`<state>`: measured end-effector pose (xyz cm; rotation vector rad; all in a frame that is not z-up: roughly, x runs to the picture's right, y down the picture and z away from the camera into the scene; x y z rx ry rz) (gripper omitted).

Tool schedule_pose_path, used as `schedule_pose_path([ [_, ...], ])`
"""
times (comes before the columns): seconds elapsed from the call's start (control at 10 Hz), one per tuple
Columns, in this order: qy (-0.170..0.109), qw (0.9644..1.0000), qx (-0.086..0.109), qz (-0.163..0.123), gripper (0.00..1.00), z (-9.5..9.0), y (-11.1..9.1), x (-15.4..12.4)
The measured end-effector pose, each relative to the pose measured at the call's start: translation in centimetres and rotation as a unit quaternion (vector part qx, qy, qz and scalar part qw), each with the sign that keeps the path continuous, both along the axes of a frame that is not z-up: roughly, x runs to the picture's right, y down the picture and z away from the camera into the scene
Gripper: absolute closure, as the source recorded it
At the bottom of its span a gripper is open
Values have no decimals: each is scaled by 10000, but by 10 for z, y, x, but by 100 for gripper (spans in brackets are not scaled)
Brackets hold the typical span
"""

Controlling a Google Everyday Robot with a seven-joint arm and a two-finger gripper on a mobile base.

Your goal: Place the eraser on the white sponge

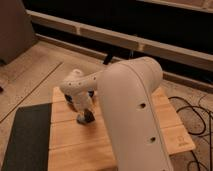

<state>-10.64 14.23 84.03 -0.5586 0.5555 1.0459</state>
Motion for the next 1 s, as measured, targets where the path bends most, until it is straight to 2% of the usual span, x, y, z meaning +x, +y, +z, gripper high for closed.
schedule_pose_path([
  [0.4,-185,9998,103,-10,20,-6,-7,-15],
  [0.6,-334,9993,153,101,20,-10,-11,-19],
  [1.0,-380,9990,156,150,20,-12,-11,-21],
])
